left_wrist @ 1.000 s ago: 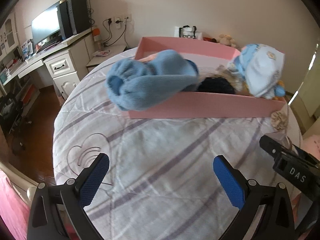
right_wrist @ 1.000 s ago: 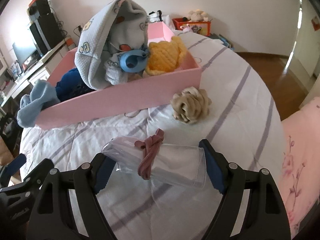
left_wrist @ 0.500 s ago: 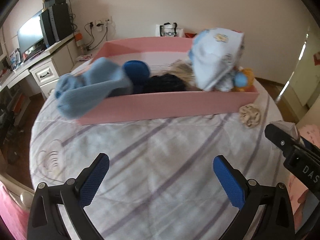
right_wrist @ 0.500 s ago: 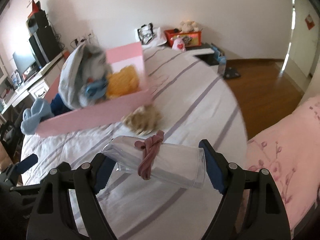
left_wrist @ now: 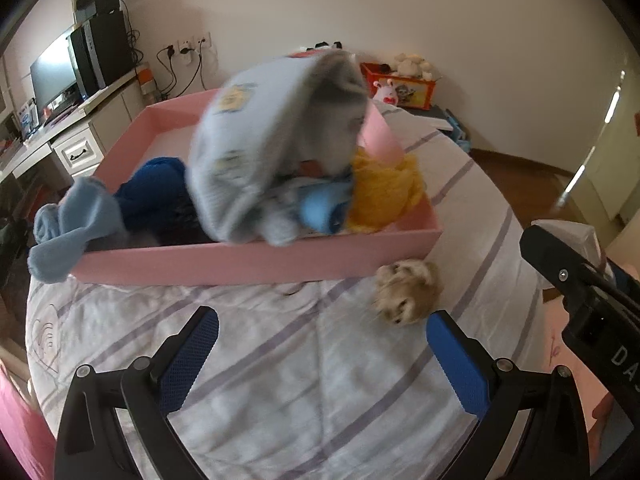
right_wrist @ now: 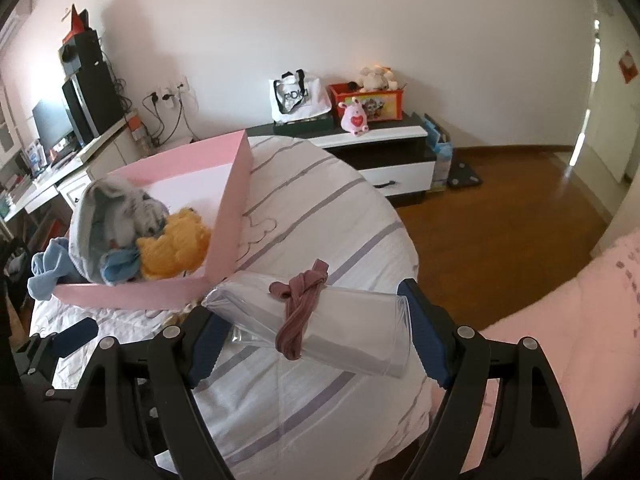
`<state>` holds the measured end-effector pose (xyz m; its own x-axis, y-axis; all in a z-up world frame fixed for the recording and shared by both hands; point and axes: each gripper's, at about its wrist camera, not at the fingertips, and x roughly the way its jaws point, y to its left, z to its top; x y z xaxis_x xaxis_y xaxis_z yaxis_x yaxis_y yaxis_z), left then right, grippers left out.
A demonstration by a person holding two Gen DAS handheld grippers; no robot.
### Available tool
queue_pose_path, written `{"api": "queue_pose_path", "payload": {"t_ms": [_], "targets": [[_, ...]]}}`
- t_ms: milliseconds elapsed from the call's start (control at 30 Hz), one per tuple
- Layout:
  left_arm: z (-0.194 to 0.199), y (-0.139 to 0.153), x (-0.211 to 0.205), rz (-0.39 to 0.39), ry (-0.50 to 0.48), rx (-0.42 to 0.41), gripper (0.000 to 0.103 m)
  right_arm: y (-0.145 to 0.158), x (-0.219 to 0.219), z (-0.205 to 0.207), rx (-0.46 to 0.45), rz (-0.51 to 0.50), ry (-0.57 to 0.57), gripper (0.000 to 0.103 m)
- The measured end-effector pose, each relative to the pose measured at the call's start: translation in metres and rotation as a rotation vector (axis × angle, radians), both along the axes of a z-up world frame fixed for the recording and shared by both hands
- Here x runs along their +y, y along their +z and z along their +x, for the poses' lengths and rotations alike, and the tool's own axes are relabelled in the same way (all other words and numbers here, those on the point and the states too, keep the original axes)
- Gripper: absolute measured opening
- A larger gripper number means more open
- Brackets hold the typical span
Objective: Organize soft objects
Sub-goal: 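Grasp the beige scrunchie with the left tool while the right tool lifts the bag, then carry the scrunchie with the left tool while the right tool carries the bag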
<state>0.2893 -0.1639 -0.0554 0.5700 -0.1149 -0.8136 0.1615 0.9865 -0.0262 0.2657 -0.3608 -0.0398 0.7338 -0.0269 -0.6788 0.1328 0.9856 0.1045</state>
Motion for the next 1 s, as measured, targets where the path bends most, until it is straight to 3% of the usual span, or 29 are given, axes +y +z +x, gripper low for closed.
{"api": "queue_pose_path", "payload": {"t_ms": [200,267,533,667,767,1000], "targets": [[0.005,-0.003,-0.032,0.000,-0.005,0.007,0.100,-0.011,-0.030,0.008,-0.014,0.050,0.007,0.078],[0.007,-0.004,-0.040,0.000,-0.009,0.012,0.091,-0.017,-0.039,0.009,-0.008,0.077,0.011,0.078],[0.022,-0.018,-0.064,0.036,0.011,0.067,0.072,-0.036,-0.054,0.017,0.017,0.118,0.021,0.078],[0.014,-0.016,-0.079,0.062,0.014,0.015,0.038,-0.045,-0.053,0.017,0.028,0.143,0.039,0.078],[0.002,-0.020,-0.089,0.080,-0.013,-0.013,0.024,-0.053,-0.050,0.019,0.049,0.153,0.058,0.078],[-0.008,-0.027,-0.087,0.069,-0.025,-0.028,0.021,-0.049,-0.051,0.012,0.033,0.148,0.054,0.078]]}}
